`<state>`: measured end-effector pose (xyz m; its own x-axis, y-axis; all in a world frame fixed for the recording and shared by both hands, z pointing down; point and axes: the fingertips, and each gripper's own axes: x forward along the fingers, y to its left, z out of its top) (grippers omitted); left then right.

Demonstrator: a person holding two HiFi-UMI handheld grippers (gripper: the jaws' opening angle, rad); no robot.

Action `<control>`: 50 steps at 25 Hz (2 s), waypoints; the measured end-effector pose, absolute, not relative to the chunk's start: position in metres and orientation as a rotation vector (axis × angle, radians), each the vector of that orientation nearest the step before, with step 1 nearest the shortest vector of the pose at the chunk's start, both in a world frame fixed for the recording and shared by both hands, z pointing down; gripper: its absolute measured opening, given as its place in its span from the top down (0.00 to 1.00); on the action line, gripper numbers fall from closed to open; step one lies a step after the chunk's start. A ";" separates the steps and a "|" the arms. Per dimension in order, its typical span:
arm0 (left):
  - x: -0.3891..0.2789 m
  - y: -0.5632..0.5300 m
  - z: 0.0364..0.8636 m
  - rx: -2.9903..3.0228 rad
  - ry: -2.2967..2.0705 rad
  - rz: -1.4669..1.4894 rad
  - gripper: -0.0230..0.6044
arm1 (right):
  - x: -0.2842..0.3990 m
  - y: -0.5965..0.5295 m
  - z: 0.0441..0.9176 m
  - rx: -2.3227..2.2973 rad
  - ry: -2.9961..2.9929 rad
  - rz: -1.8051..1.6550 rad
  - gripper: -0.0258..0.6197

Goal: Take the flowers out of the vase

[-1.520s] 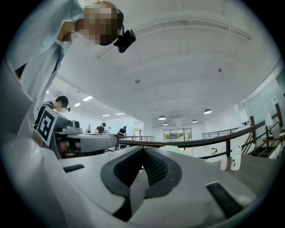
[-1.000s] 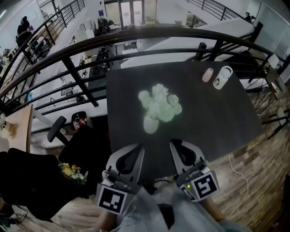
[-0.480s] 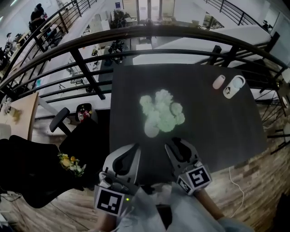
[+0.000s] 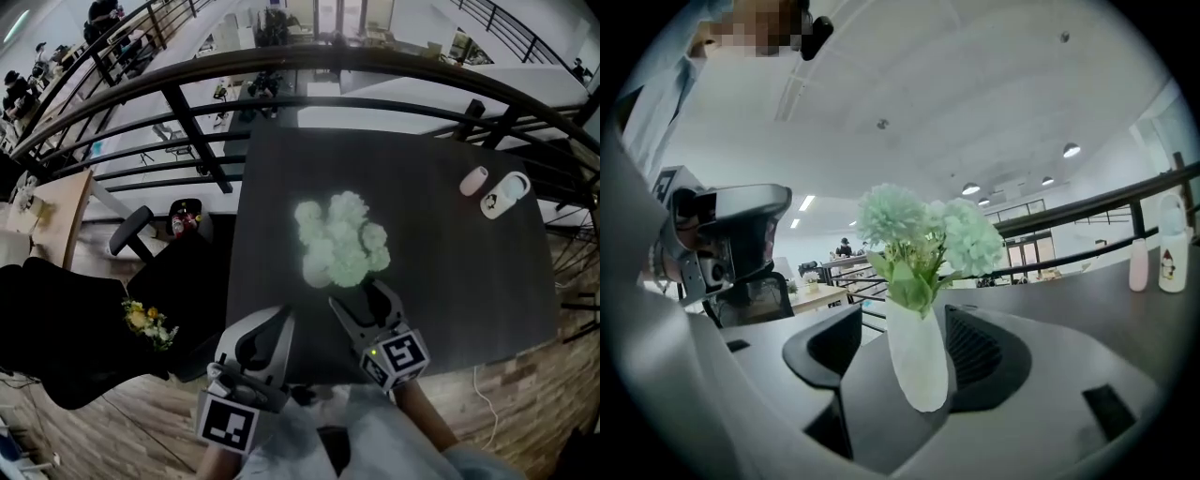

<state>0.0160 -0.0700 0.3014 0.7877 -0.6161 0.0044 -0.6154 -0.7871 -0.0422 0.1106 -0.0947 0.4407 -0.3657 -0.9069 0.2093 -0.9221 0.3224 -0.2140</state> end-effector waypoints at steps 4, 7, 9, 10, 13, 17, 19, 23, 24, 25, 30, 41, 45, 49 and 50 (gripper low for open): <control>0.022 -0.068 0.306 -2.928 1.031 -0.054 0.96 | 0.111 -0.106 0.446 1.703 -2.576 0.494 0.49; 0.025 -0.069 0.307 -2.924 1.057 -0.060 0.96 | 0.112 -0.114 0.449 1.699 -2.600 0.540 0.48; 0.026 -0.070 0.308 -2.917 1.070 -0.067 0.96 | 0.113 -0.119 0.449 1.690 -2.613 0.562 0.48; 0.026 -0.070 0.309 -2.913 1.077 -0.068 0.96 | 0.112 -0.121 0.448 1.684 -2.625 0.574 0.47; 0.027 -0.072 0.309 -2.902 1.099 -0.063 0.96 | 0.111 -0.125 0.446 1.666 -2.665 0.576 0.46; 0.027 -0.073 0.312 -2.893 1.119 -0.077 0.96 | 0.111 -0.130 0.444 1.652 -2.681 0.575 0.45; 0.028 -0.074 0.315 -2.888 1.119 -0.084 0.96 | 0.111 -0.133 0.445 1.641 -2.689 0.570 0.45; 0.027 -0.079 0.327 -2.902 1.147 -0.069 0.96 | 0.111 -0.137 0.443 1.629 -2.704 0.570 0.44; 0.027 -0.081 0.332 -2.907 1.149 -0.065 0.96 | 0.112 -0.138 0.442 1.629 -2.707 0.568 0.44; 0.028 -0.084 0.338 -2.909 1.146 -0.067 0.98 | 0.112 -0.139 0.442 1.628 -2.711 0.565 0.44; 0.033 -0.094 0.378 -2.909 1.134 -0.174 0.98 | 0.110 -0.141 0.437 1.610 -2.724 0.550 0.44; 0.055 -0.119 0.440 -2.941 1.100 -0.310 0.72 | 0.110 -0.148 0.433 1.581 -2.740 0.550 0.44; 0.067 -0.127 0.453 -2.954 1.036 -0.348 0.60 | 0.109 -0.150 0.430 1.568 -2.745 0.542 0.44; 0.076 -0.133 0.465 -2.949 0.977 -0.387 0.51 | 0.107 -0.151 0.428 1.554 -2.751 0.540 0.44; 0.078 -0.134 0.468 -2.941 0.962 -0.392 0.51 | 0.107 -0.151 0.428 1.552 -2.751 0.541 0.44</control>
<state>0.0780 -0.1343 0.4677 0.7782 -0.5844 0.2301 -0.5786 -0.8095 -0.0992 0.1068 -0.1514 0.4281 -0.5294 -0.8413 0.1098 -0.8202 0.4744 -0.3199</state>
